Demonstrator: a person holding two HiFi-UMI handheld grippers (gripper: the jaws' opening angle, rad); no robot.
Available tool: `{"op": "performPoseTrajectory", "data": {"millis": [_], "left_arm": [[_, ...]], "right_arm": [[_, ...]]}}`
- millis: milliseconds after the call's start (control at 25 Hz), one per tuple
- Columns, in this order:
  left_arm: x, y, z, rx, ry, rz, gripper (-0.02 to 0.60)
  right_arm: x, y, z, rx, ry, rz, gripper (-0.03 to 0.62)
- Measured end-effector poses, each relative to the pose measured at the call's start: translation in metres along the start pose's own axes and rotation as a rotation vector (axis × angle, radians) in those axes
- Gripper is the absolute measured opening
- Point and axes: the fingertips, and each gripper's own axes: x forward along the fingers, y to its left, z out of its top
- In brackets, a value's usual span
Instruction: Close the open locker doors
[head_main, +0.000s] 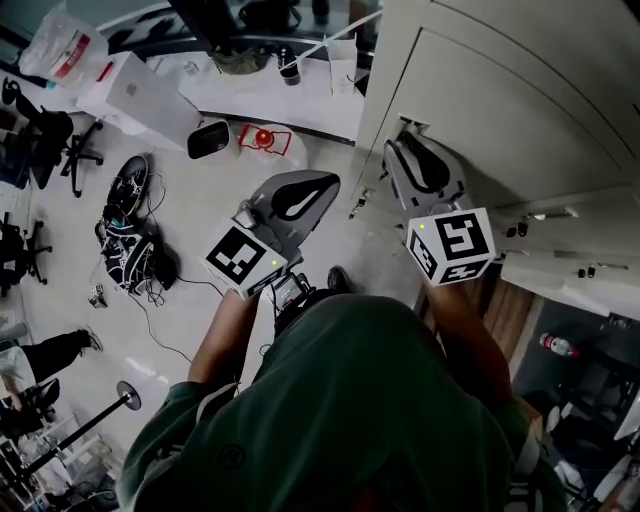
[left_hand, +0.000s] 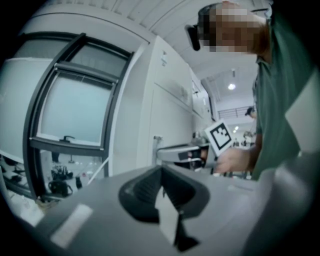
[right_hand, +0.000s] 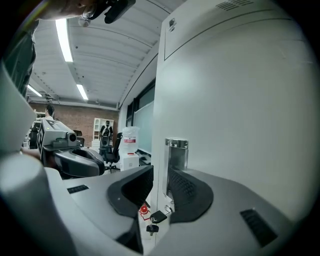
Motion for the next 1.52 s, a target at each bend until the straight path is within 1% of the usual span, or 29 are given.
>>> {"op": "performPoseTrajectory", "data": {"millis": [200,320,640,840,1040,1320,1520], "left_arm": [[0.006,0.002,0.003,-0.012,-0.018,-0.010,0.003],[0.005,0.003,-0.001,-0.010,-0.004,-0.012,0.003],[0.010,-0.002,-0.009,-0.035,-0.007,-0.014,0.003],[0.018,-0.008,-0.004,-0.038,-0.025,-0.009,0.003],[0.028,-0.021,-0.002,-0.030,-0.042,0.008,0.003],[0.028,-0.069,0.002,0.014,-0.044,0.007,0.005],[0.022,-0.096,0.010,0.027,-0.037,0.043,0.003]], "right_arm": [[0.002,-0.005,-0.001,-0.019,-0.012,-0.035,0.072],[0.002,-0.005,0.000,-0.023,-0.016,-0.041,0.067],[-0.007,0.003,-0.002,-0.019,-0.001,0.000,0.043],[-0.026,0.021,0.000,-0.006,0.000,0.057,0.037],[-0.048,0.035,-0.006,0.003,-0.001,0.128,0.037],[-0.097,0.060,-0.018,0.005,-0.002,0.229,0.037],[-0.119,0.069,-0.021,0.009,0.009,0.320,0.037]]}}
